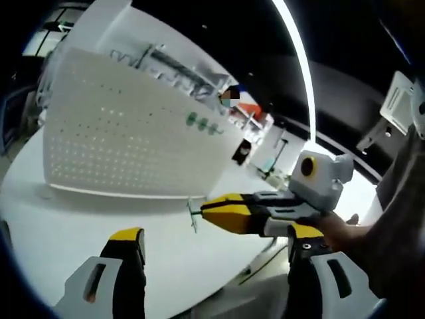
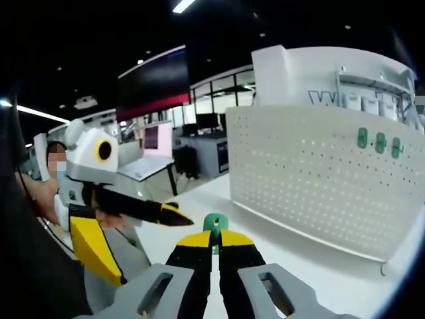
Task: Insert the hook assembly into the mounting plate slot until the hook locks in place.
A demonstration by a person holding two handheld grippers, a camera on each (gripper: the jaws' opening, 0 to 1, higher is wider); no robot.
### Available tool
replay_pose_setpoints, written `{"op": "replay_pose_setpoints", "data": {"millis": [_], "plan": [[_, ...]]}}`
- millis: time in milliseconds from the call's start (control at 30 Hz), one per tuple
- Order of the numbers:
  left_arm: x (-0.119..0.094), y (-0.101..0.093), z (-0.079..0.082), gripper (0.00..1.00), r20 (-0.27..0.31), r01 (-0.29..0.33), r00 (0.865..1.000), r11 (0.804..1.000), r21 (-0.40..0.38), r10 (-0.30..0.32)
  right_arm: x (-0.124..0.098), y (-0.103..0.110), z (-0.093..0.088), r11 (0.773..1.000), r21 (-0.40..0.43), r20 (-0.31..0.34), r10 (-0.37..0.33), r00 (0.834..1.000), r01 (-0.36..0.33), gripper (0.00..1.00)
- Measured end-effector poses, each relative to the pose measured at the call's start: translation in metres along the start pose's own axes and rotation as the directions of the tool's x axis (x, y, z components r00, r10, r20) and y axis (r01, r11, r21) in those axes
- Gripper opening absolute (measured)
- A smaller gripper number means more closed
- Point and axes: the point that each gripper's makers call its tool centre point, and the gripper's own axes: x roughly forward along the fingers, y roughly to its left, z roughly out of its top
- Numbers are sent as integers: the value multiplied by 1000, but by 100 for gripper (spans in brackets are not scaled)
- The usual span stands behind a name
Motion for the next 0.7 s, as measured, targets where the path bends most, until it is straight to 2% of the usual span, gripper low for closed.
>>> {"op": "replay_pose_setpoints", "data": {"millis": [267,400,500,600,700], "plan": [[-2,4,2,95,17,-16,1000,1000,-20,16,-3,-4,1,1000,-9,6,-12,1000,12,0],[-5,8,3,100,28,-34,999,999,-34,35,-7,-15,2,999,-5,14,-37,999,37,0],[-8,10,3,100,24,-44,999,999,-28,44,-10,-24,3,998,-7,18,-58,998,58,0],[-10,11,3,100,27,-51,998,998,-27,51,-14,-35,4,996,42,34,-79,996,78,0],[-11,13,3,100,26,-57,998,998,-28,57,-18,-45,4,994,45,36,-105,994,103,0]]}}
